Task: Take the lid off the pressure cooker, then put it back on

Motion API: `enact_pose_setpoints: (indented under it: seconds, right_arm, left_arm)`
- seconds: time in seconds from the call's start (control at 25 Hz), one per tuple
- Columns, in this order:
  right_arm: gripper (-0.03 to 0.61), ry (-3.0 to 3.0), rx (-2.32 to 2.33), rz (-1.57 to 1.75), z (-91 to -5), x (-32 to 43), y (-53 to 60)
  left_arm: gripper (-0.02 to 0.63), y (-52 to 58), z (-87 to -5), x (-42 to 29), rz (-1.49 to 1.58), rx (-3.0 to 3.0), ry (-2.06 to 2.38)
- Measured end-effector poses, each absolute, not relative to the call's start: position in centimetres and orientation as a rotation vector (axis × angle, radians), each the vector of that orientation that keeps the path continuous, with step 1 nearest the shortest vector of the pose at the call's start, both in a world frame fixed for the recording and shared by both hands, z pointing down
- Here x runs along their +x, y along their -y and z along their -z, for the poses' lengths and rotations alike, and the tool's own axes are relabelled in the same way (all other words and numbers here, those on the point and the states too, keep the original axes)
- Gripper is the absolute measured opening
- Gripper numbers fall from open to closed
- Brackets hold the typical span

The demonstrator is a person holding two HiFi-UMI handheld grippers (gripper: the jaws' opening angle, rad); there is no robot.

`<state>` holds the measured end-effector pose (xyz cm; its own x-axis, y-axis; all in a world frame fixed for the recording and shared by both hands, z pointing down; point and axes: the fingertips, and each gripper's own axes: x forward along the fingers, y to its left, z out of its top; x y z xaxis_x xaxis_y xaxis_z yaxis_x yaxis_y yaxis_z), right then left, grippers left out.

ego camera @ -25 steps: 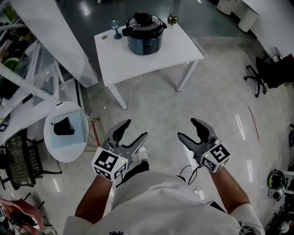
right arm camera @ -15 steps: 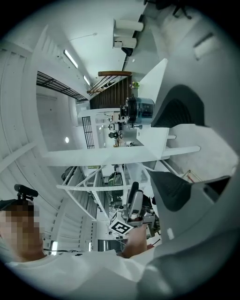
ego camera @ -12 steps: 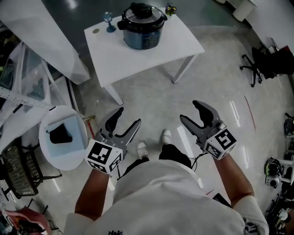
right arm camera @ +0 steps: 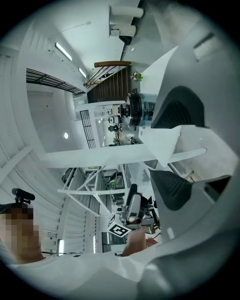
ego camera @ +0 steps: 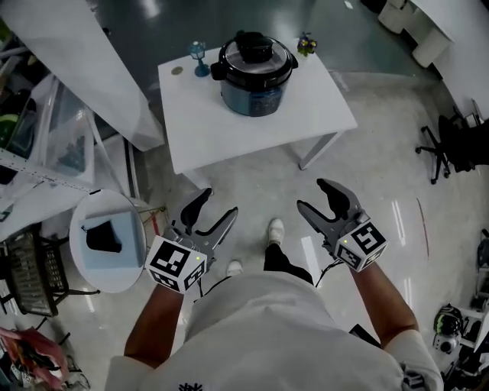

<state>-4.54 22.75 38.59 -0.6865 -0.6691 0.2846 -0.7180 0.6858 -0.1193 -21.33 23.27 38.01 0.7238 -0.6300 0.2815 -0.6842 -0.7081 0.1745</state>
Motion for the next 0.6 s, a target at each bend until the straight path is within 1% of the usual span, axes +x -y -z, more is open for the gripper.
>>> enact_pose_setpoints:
  seconds: [0.36,0.6]
  right_arm:
    - [0.268,2.757,0.943,-0.284,-37.4,0.2,-11.5]
    - [0.264,2.802,0.851,-0.231,-37.2,2.4,-5.7]
  left_arm:
    - [0.255,-13.1,-36.1,-15.0,-0.304,2.638,1.139]
    - [0.253,-7.8,-36.0,-12.6,-0.313,2.627,1.222]
